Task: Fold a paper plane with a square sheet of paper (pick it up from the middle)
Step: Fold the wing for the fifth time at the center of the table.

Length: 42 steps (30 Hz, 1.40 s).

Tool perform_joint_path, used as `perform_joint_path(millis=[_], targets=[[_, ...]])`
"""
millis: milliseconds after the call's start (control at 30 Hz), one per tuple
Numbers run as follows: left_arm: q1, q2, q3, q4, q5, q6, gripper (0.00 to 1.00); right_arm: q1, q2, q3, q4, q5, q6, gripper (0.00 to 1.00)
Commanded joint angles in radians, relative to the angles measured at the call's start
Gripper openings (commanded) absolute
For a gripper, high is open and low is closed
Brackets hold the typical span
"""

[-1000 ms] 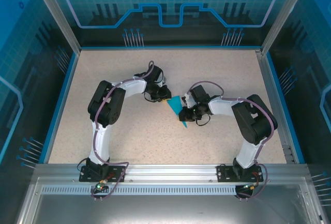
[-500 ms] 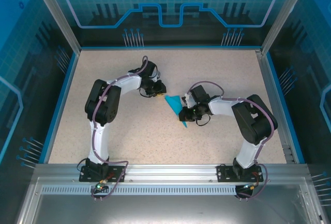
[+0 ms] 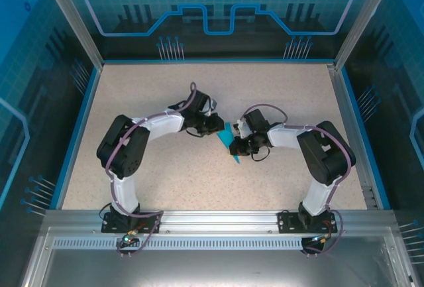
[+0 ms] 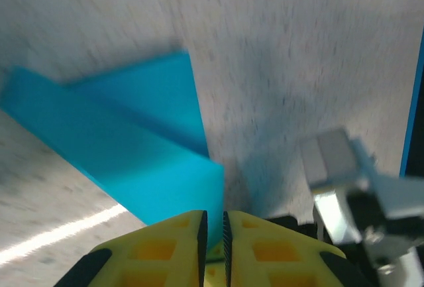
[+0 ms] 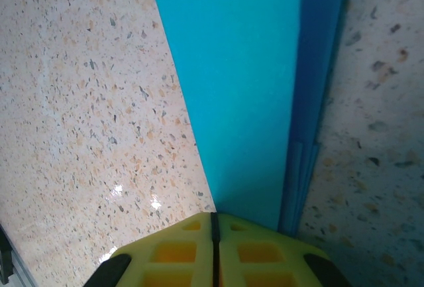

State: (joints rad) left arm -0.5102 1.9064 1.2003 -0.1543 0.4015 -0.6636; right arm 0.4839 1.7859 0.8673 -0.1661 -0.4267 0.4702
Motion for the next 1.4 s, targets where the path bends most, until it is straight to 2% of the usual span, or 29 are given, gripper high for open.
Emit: perform_joint_path(millis=[0, 233, 500, 600, 700, 833, 1133, 1367], targets=[[-0.023, 0.031, -0.02, 0.052, 0.053, -0.059, 0.16, -0.013, 0.047, -0.057, -0.165, 0.085, 0.005, 0.07], [-0.04, 0.09, -0.026, 0.065, 0.091, -0.073, 0.15, -0.014, 0.051, -0.065, -0.156, 0.085, 0.011, 0.05], [-0.042, 0.144, 0.001, 0.051, 0.083, -0.07, 0.15, -0.013, 0.053, -0.069, -0.15, 0.092, 0.014, 0.05], [-0.042, 0.149, 0.02, -0.002, 0.027, -0.049, 0.14, -0.013, 0.051, -0.074, -0.152, 0.096, 0.017, 0.05], [-0.042, 0.154, 0.041, -0.082, -0.088, -0.026, 0.13, -0.013, 0.047, -0.089, -0.164, 0.113, 0.024, 0.05], [-0.037, 0.171, 0.05, -0.109, -0.137, -0.026, 0.13, -0.014, 0.052, -0.114, -0.162, 0.122, 0.03, 0.05], [0.053, 0.18, 0.058, -0.096, -0.079, 0.005, 0.14, -0.016, 0.058, -0.131, -0.187, 0.152, 0.061, 0.05], [0.1, 0.189, 0.122, -0.163, -0.142, 0.043, 0.14, -0.016, 0.058, -0.131, -0.193, 0.157, 0.065, 0.05]])
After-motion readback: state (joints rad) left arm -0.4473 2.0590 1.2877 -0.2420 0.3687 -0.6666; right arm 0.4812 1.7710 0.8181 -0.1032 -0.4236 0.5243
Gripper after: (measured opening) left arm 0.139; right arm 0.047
